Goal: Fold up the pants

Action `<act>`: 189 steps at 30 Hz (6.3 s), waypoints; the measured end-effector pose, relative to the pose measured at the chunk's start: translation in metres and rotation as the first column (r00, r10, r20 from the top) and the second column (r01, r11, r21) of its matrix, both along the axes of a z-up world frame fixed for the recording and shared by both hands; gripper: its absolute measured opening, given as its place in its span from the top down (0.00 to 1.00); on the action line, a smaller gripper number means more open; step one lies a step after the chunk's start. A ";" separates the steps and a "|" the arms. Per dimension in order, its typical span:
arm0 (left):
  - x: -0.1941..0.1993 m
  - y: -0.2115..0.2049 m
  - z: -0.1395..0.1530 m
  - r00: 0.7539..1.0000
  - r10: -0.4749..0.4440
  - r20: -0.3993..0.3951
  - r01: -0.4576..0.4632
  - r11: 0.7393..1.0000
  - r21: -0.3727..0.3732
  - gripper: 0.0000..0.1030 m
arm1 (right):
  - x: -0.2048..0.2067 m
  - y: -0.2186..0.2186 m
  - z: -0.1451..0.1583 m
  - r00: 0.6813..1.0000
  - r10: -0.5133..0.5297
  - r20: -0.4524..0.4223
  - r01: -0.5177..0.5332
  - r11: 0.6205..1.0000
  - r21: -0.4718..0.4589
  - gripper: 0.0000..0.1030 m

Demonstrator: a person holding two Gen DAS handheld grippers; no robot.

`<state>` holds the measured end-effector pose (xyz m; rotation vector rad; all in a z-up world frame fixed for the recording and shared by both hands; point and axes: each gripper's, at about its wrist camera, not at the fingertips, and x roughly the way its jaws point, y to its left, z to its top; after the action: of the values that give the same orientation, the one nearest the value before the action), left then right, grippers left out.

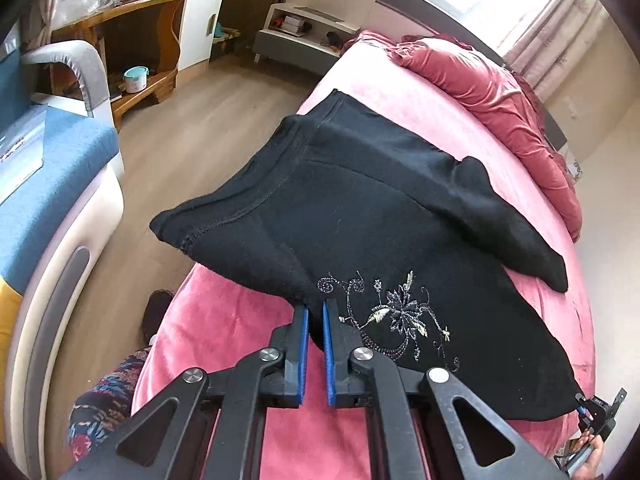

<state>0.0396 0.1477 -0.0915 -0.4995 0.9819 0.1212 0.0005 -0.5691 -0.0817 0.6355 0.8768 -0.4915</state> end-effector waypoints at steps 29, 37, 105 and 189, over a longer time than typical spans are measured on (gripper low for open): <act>-0.044 0.050 -0.027 0.988 0.143 -0.067 -0.155 0.959 -0.237 0.64 | -0.059 0.027 0.011 0.993 0.026 -0.114 -0.046 0.983 -0.178 0.43; -0.019 0.057 -0.050 0.977 0.193 -0.093 -0.212 0.932 -0.295 0.66 | -0.023 0.198 -0.007 0.755 0.647 -0.109 -0.653 0.757 -0.036 0.43; 0.266 0.083 -0.024 0.991 0.046 -0.129 -0.058 0.994 -0.092 0.69 | 0.093 0.375 -0.030 0.476 0.870 -0.130 -0.879 0.471 -0.070 0.38; 0.125 0.075 0.111 0.938 -0.156 0.310 0.191 0.978 -0.084 0.97 | 0.235 0.216 0.068 0.779 0.555 0.292 -0.601 0.794 0.094 0.93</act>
<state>0.1641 0.2232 0.0194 -0.5145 0.7298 -0.1677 0.2351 -0.3533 -0.0135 0.5402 0.8295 0.2360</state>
